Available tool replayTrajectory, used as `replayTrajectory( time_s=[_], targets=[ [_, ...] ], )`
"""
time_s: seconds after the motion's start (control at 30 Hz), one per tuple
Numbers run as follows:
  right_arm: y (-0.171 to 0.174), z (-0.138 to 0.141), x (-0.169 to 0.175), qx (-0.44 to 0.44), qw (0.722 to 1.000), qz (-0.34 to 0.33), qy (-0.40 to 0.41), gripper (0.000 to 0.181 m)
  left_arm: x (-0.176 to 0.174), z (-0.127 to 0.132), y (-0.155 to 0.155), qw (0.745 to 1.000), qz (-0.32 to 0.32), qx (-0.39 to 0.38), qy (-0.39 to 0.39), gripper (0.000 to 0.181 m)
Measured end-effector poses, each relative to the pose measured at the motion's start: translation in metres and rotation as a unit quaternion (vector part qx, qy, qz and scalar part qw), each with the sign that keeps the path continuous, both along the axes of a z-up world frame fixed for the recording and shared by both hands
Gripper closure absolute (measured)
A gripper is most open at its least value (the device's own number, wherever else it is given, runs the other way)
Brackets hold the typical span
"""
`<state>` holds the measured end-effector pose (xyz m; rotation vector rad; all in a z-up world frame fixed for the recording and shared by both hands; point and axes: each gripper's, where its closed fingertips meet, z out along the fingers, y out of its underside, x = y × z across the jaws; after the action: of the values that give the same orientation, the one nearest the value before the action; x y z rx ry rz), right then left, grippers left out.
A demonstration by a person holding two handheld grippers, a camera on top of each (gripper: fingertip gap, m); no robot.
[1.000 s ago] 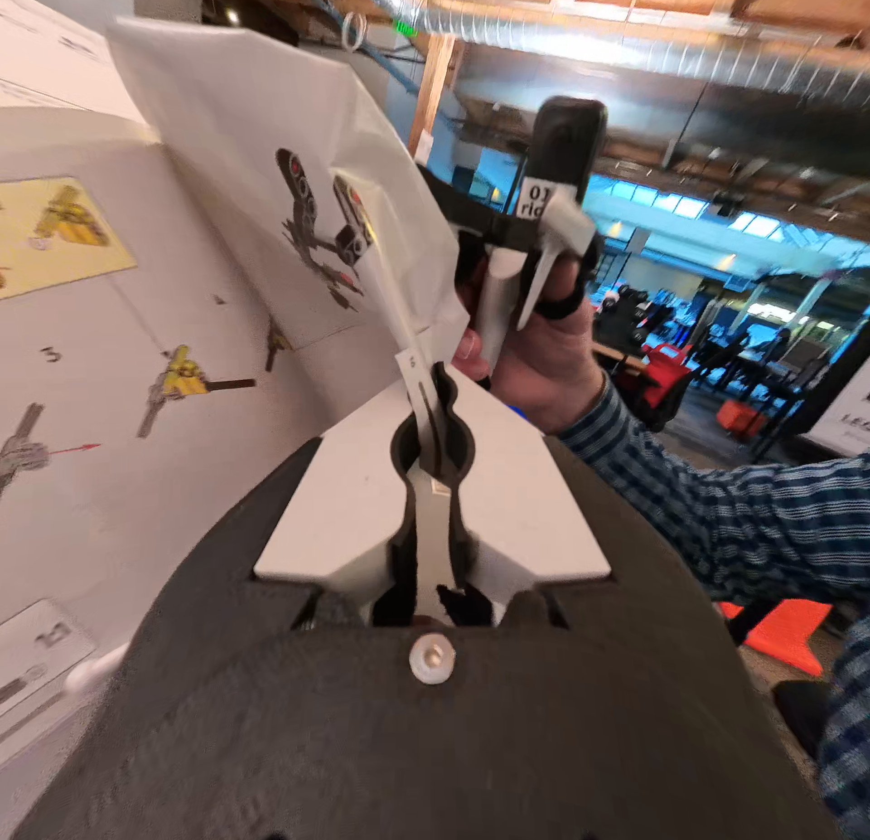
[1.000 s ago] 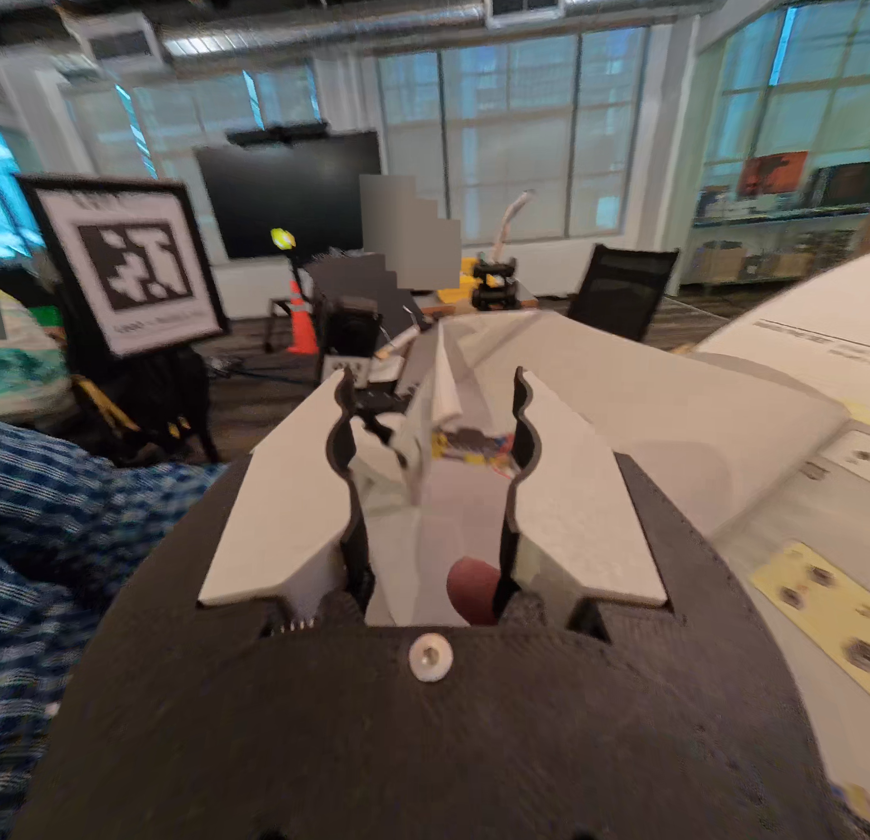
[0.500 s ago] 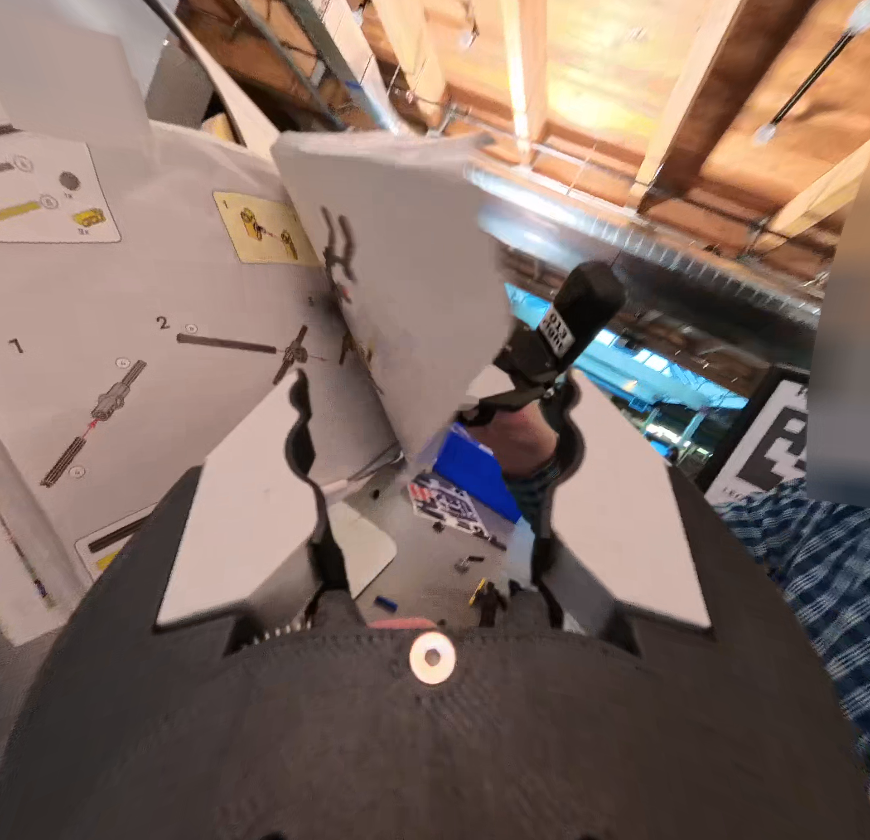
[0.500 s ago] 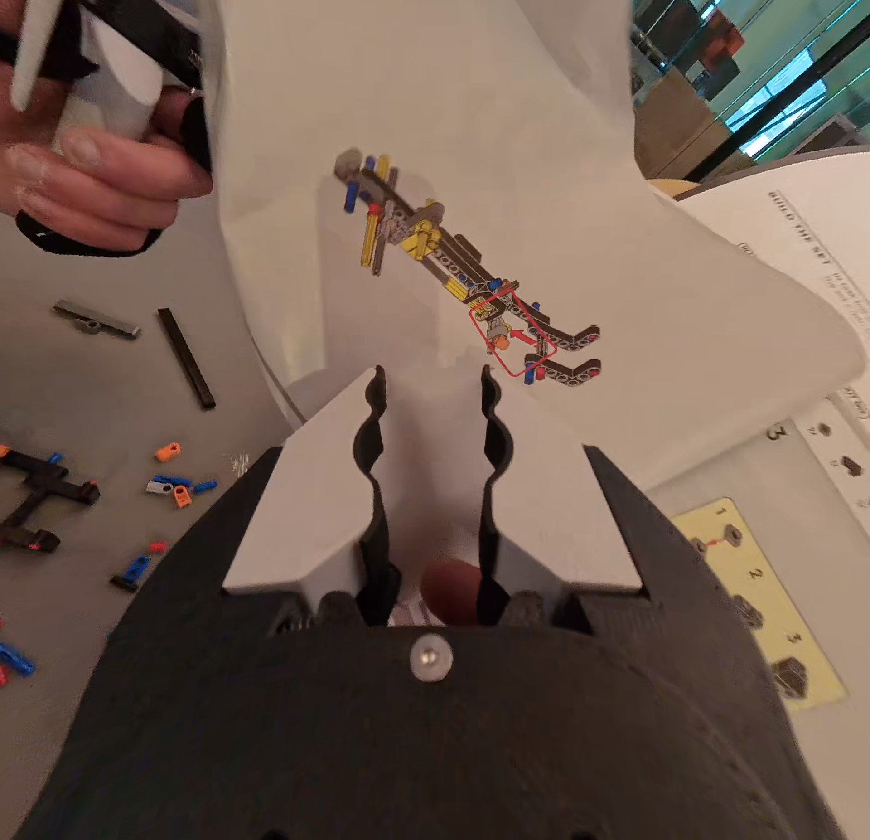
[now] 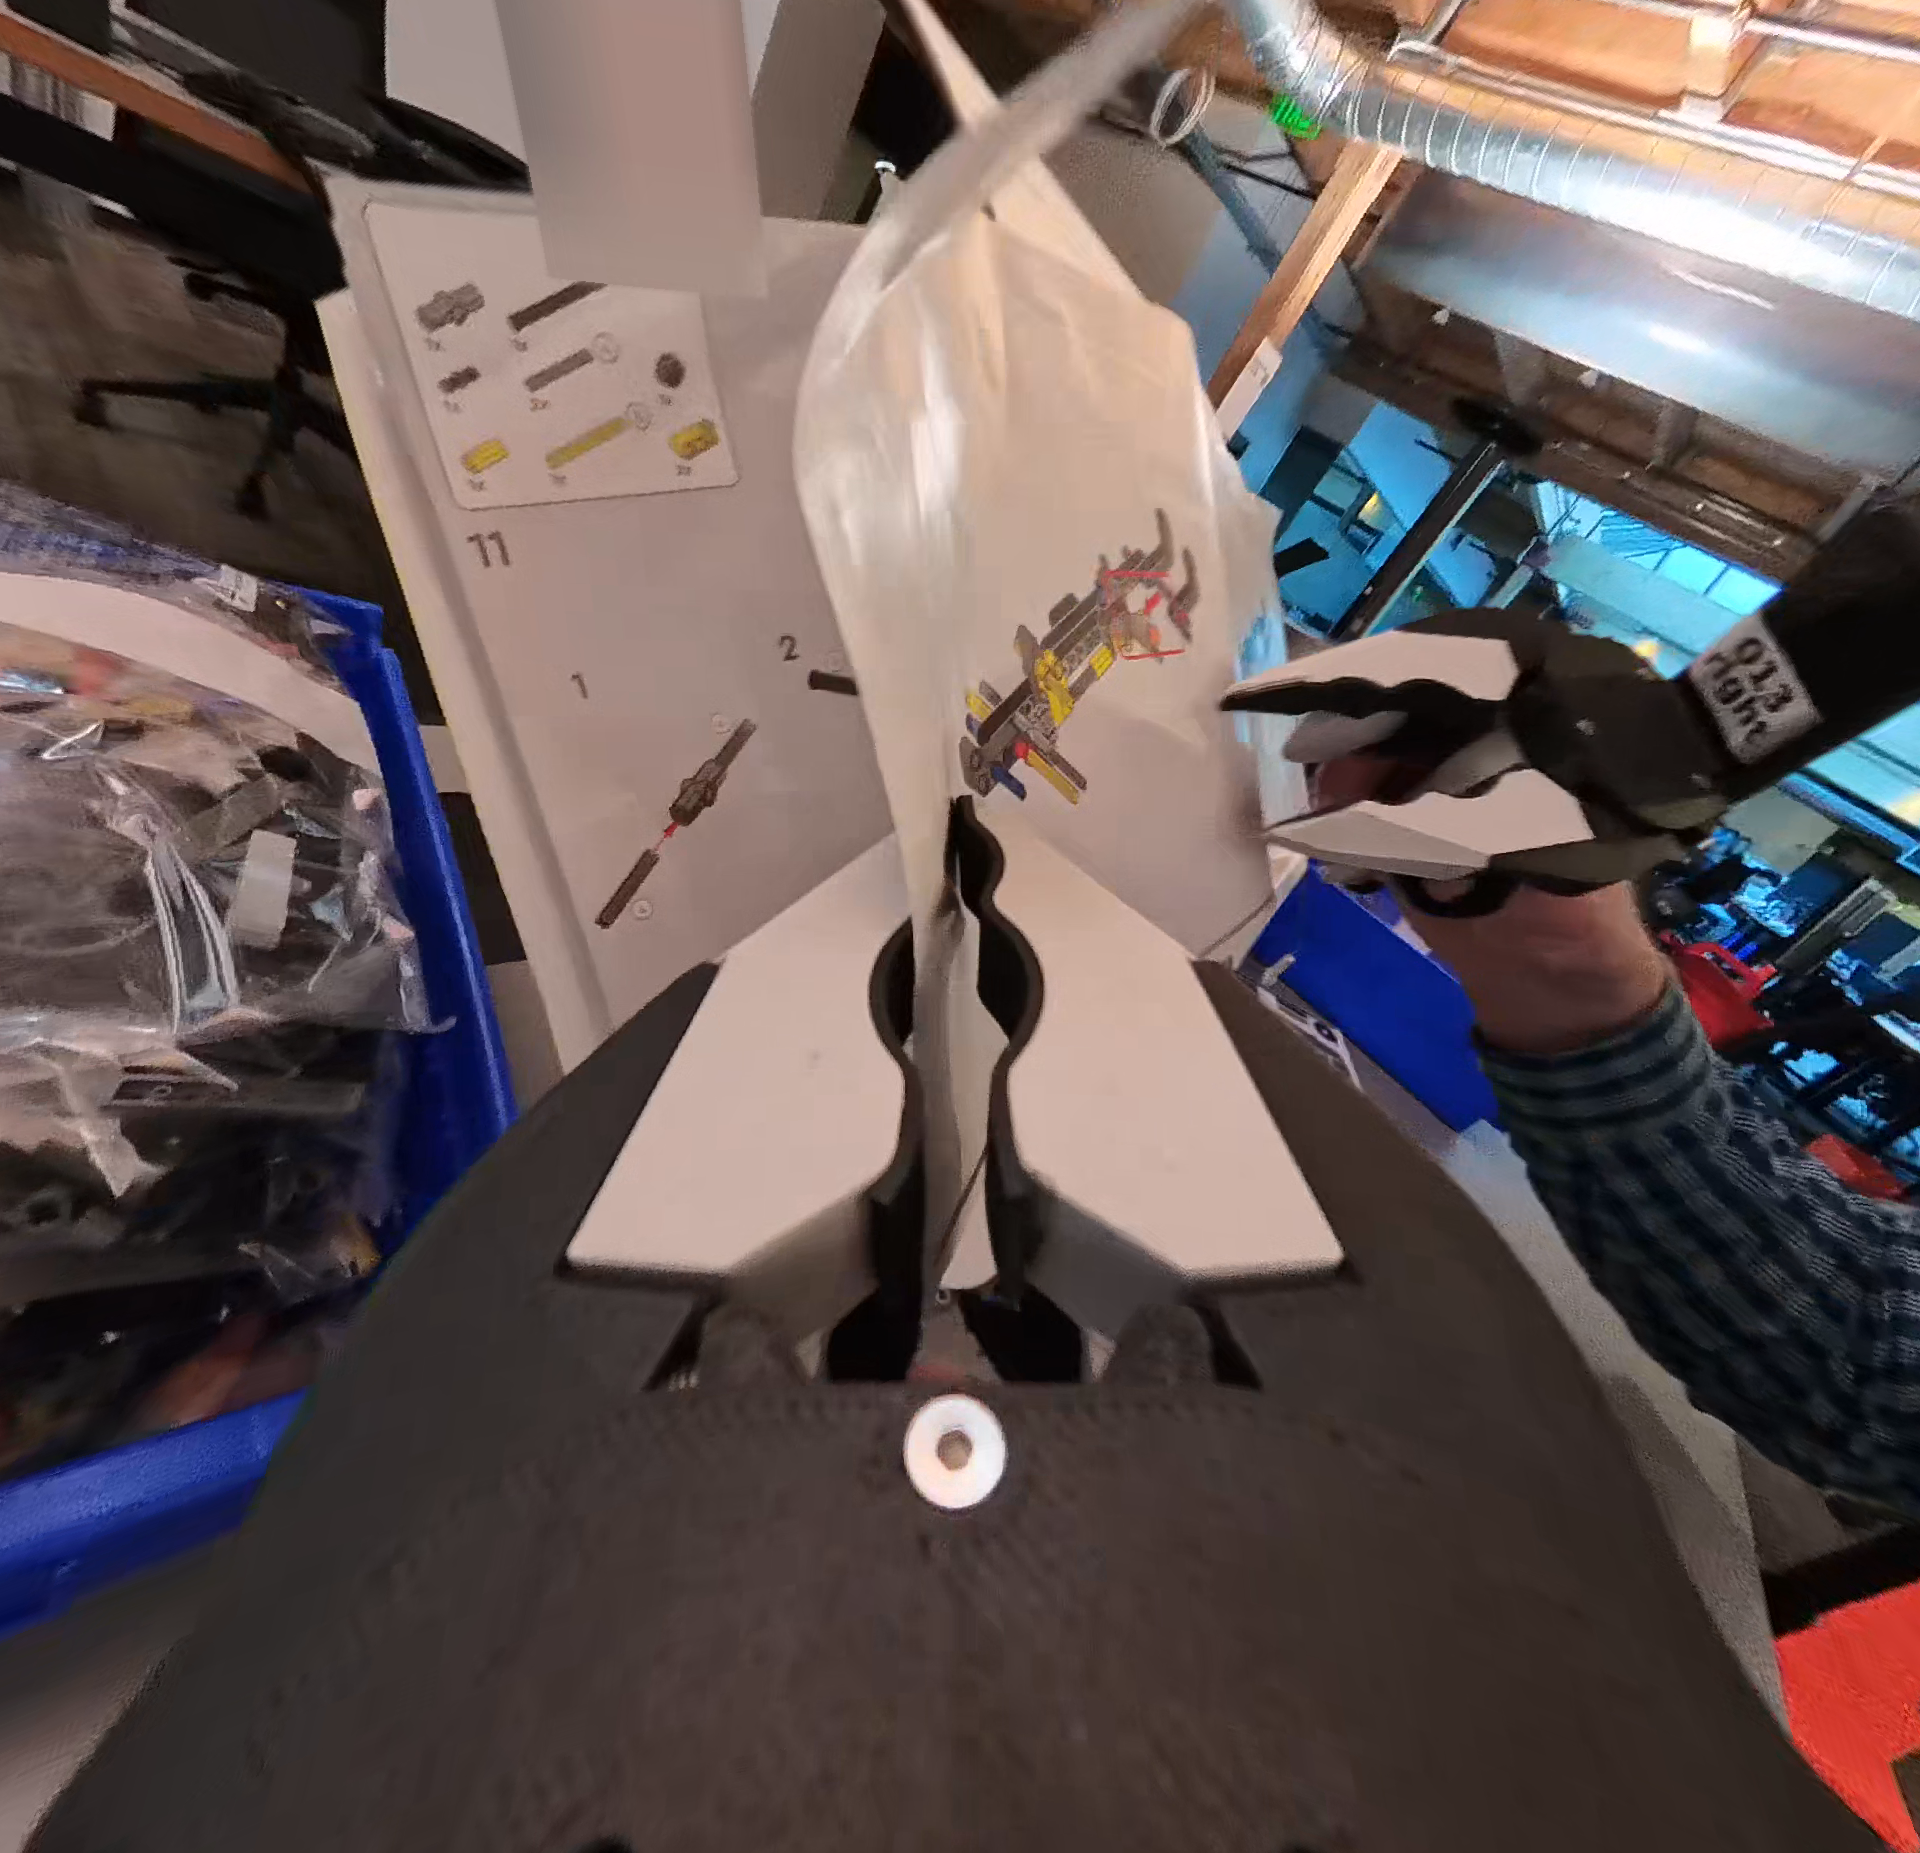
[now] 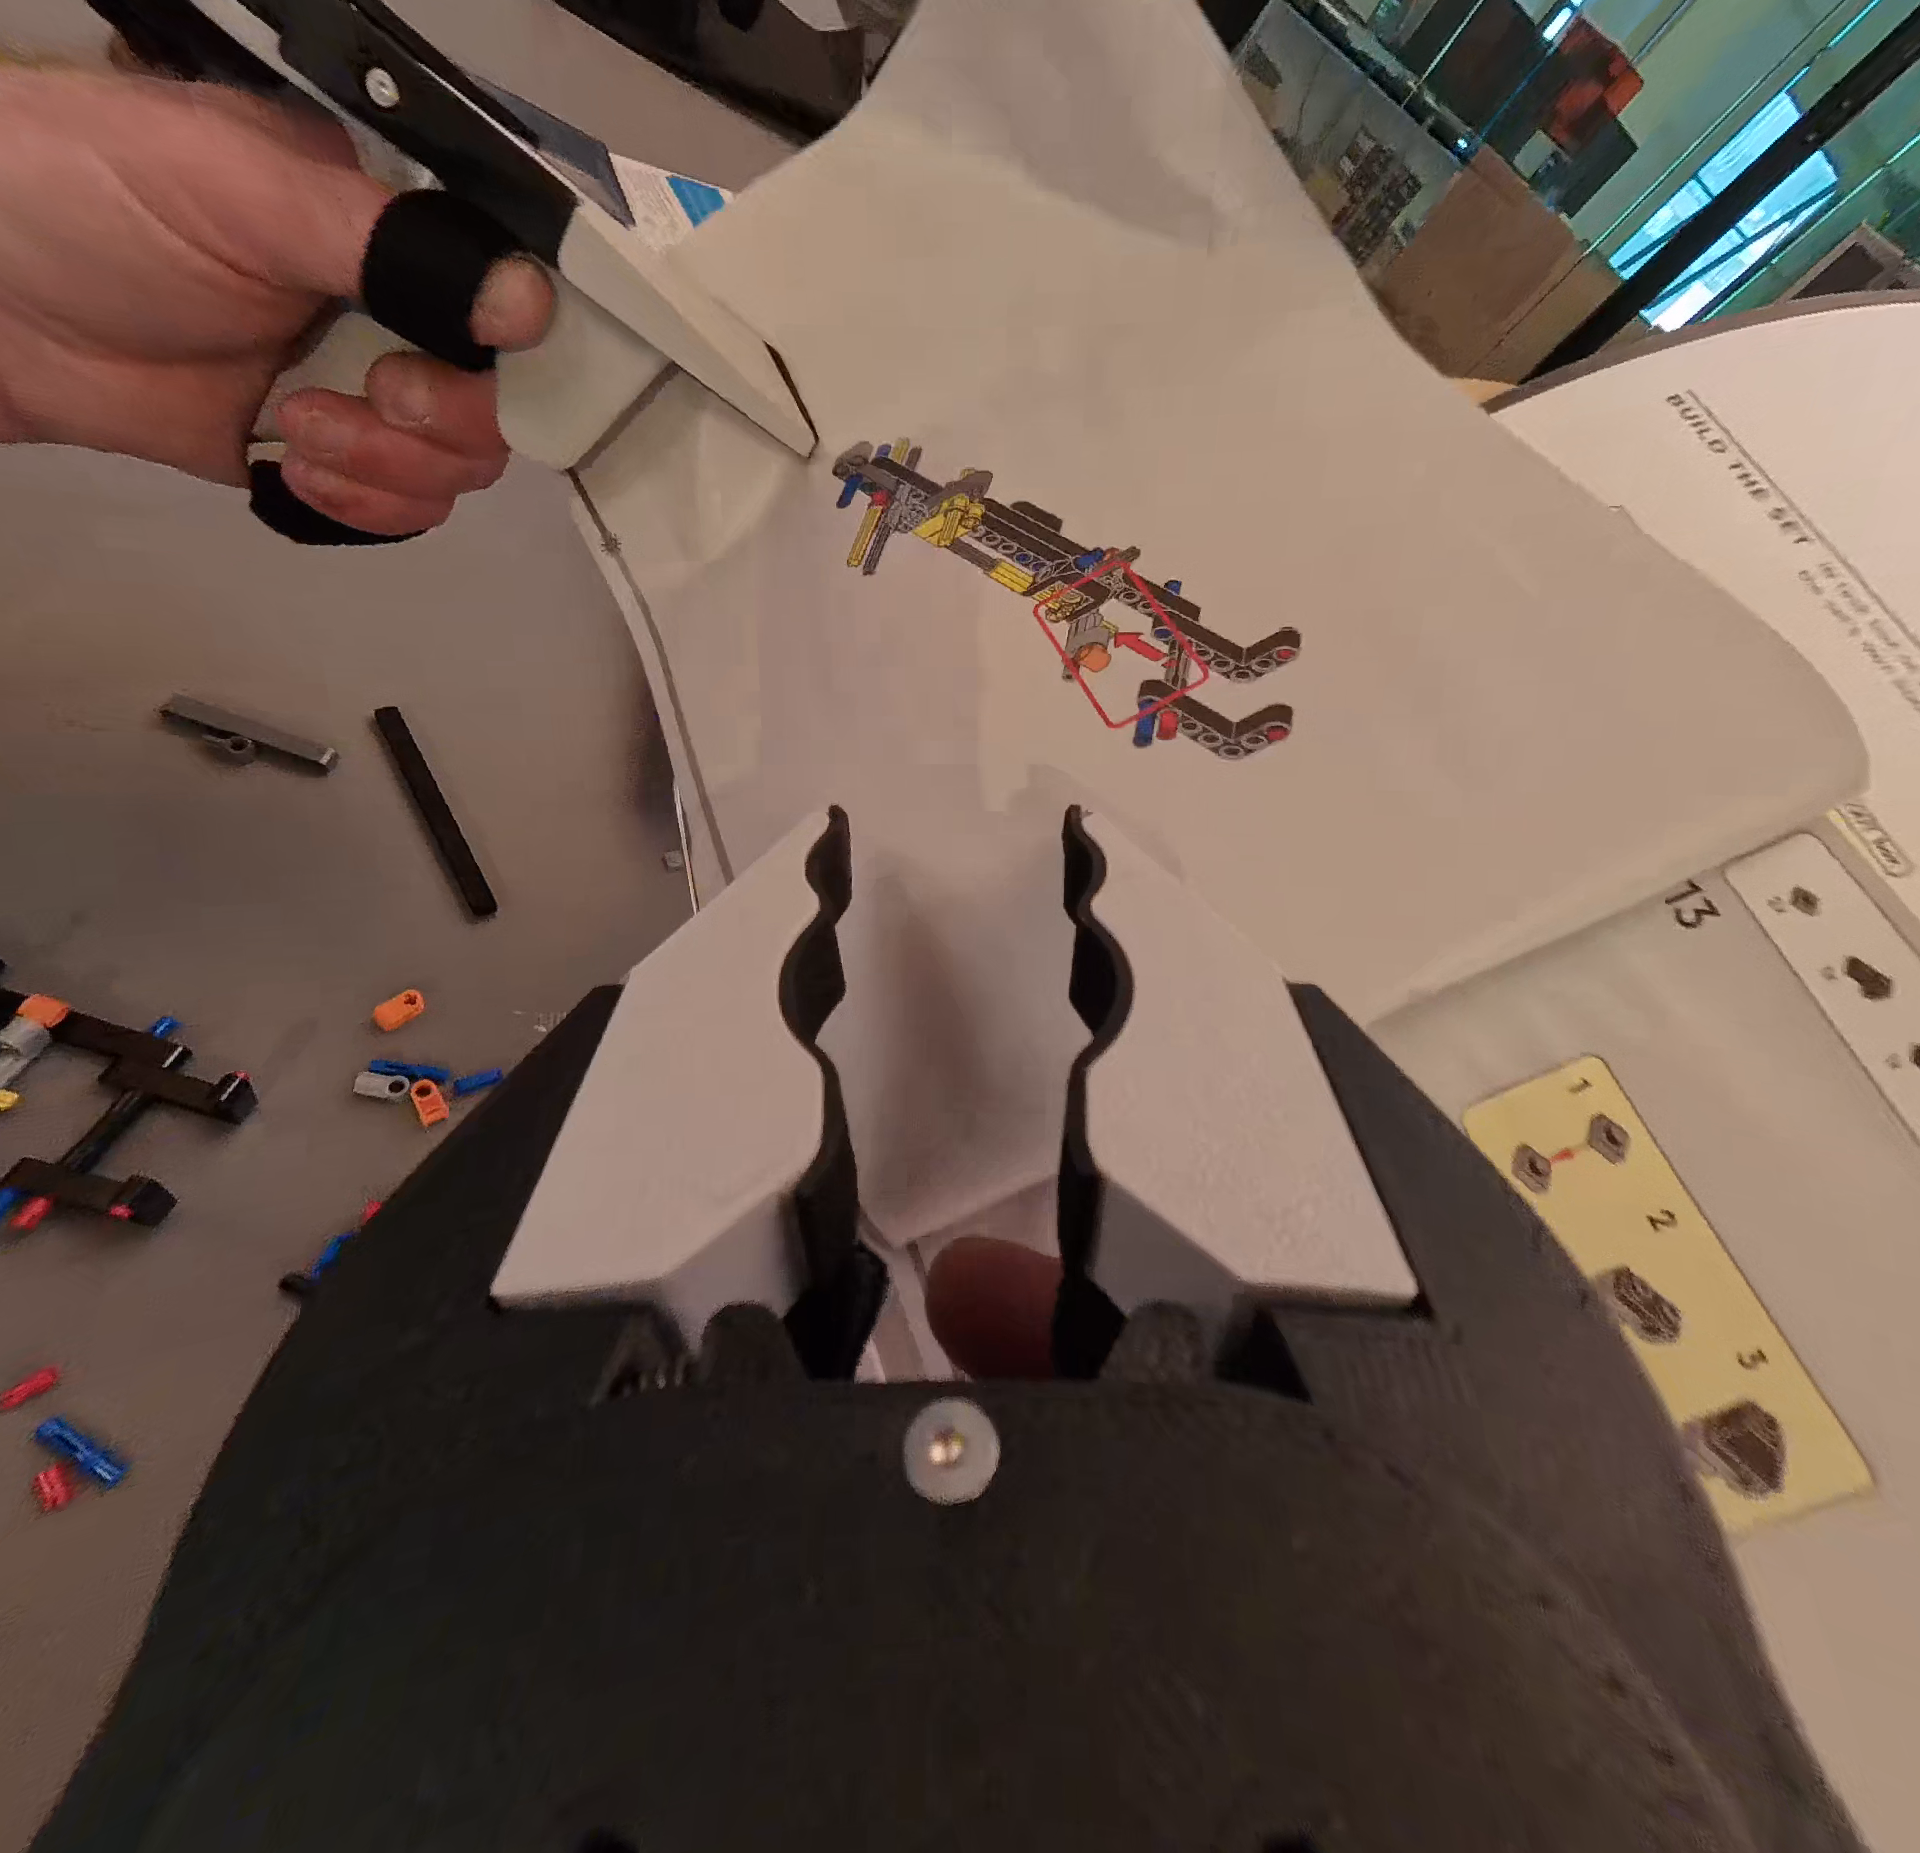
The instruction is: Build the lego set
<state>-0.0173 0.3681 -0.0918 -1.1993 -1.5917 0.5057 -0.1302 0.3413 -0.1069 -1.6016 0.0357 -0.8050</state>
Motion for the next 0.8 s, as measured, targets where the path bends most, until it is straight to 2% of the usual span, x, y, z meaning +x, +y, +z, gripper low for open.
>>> replayTrajectory(
  time_s=[0.23,0.43,0.5,0.7,0.8],
  targets=[
    [0.009,-0.008,0.009,0.011,1.0,-0.017,-0.013,0.141,-0.01,-0.022,0.022,0.999,0.008,-0.04,-0.017,0.181],
    [0.011,-0.011,0.006,0.039,0.998,-0.026,-0.03,0.143,-0.028,-0.03,0.021,0.998,0.039,-0.034,-0.039,0.171],
    [0.01,-0.011,0.006,0.042,0.998,-0.026,-0.031,0.143,-0.035,-0.03,0.017,0.998,0.049,-0.028,-0.04,0.161],
    [0.009,-0.012,0.004,0.051,0.998,-0.031,-0.031,0.142,-0.044,-0.022,0.008,0.998,0.061,-0.008,-0.017,0.149],
    [0.008,-0.013,0.003,0.057,0.997,-0.033,-0.034,0.142,-0.059,-0.009,0.008,0.994,0.11,0.005,0.023,0.127]
  ],
)
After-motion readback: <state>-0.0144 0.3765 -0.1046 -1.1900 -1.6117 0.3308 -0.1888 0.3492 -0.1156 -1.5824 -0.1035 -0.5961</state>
